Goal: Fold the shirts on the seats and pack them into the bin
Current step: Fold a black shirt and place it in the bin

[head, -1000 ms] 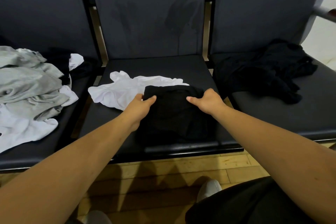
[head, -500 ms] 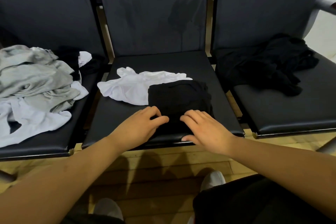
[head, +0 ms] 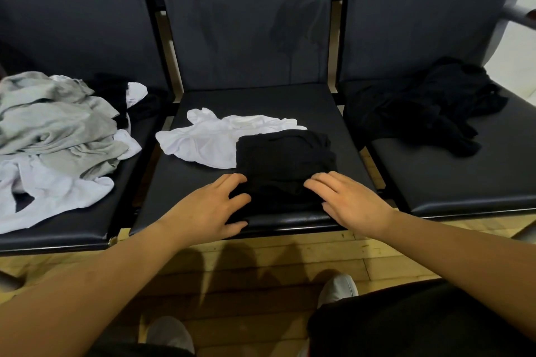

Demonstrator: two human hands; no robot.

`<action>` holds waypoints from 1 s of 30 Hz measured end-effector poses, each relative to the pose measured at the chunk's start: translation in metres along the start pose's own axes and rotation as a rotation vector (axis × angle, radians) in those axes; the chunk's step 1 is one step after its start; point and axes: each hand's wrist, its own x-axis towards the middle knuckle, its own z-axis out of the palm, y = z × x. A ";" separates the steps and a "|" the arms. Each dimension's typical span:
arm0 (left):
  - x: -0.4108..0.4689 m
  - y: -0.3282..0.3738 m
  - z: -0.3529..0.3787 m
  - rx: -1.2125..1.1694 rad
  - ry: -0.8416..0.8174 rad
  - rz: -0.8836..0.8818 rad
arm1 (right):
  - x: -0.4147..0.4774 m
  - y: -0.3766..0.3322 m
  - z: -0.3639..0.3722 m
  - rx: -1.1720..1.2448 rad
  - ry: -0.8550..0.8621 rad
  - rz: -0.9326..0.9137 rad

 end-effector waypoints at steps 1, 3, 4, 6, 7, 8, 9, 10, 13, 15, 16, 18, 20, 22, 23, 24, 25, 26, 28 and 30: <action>0.000 0.000 0.001 -0.001 -0.010 -0.021 | 0.001 0.001 0.000 -0.010 -0.003 0.003; 0.001 0.000 0.002 -0.012 -0.017 -0.038 | 0.004 0.001 0.001 -0.016 -0.002 0.004; 0.001 0.000 0.001 -0.009 -0.002 -0.025 | 0.006 0.000 0.002 -0.004 0.006 0.013; 0.003 -0.003 -0.001 -0.011 0.036 0.010 | 0.010 0.000 0.001 0.035 -0.002 0.064; 0.004 -0.006 -0.002 -0.023 0.036 0.013 | 0.013 0.000 -0.001 0.063 -0.013 0.093; 0.006 -0.008 -0.003 -0.032 0.028 0.014 | 0.017 0.001 -0.003 0.108 -0.011 0.127; 0.007 -0.010 -0.003 -0.035 0.021 0.012 | 0.020 0.001 -0.007 0.182 -0.004 0.177; 0.008 -0.012 -0.002 -0.028 0.014 0.011 | 0.024 0.000 -0.012 0.272 0.008 0.240; 0.011 -0.012 -0.006 -0.142 0.100 -0.035 | 0.034 -0.003 -0.029 0.517 0.018 0.448; 0.019 -0.011 -0.024 -0.437 0.182 -0.212 | 0.042 0.001 -0.038 0.566 0.103 0.556; 0.026 -0.013 -0.037 -0.609 0.235 -0.312 | 0.048 0.004 -0.044 0.579 0.175 0.597; 0.041 -0.021 -0.063 -0.855 0.382 -0.483 | 0.064 0.013 -0.064 0.656 0.282 0.626; 0.057 -0.030 -0.092 -1.040 0.524 -0.550 | 0.085 0.022 -0.091 0.790 0.309 0.594; 0.070 -0.036 -0.122 -1.281 0.615 -0.592 | 0.103 0.028 -0.121 1.158 0.256 0.589; 0.076 -0.040 -0.134 -1.419 0.626 -0.630 | 0.110 0.030 -0.135 1.365 0.202 0.610; 0.081 -0.046 -0.143 -1.499 0.616 -0.684 | 0.117 0.031 -0.147 1.530 0.138 0.636; 0.086 -0.053 -0.148 -1.530 0.606 -0.731 | 0.123 0.034 -0.156 1.582 0.095 0.664; 0.091 -0.058 -0.150 -1.482 0.583 -0.768 | 0.130 0.036 -0.160 1.549 0.085 0.704; 0.095 -0.064 -0.151 -1.251 0.510 -0.780 | 0.142 0.041 -0.160 1.204 0.148 0.772; 0.094 -0.064 -0.152 -1.128 0.487 -0.791 | 0.151 0.043 -0.157 0.844 0.233 0.779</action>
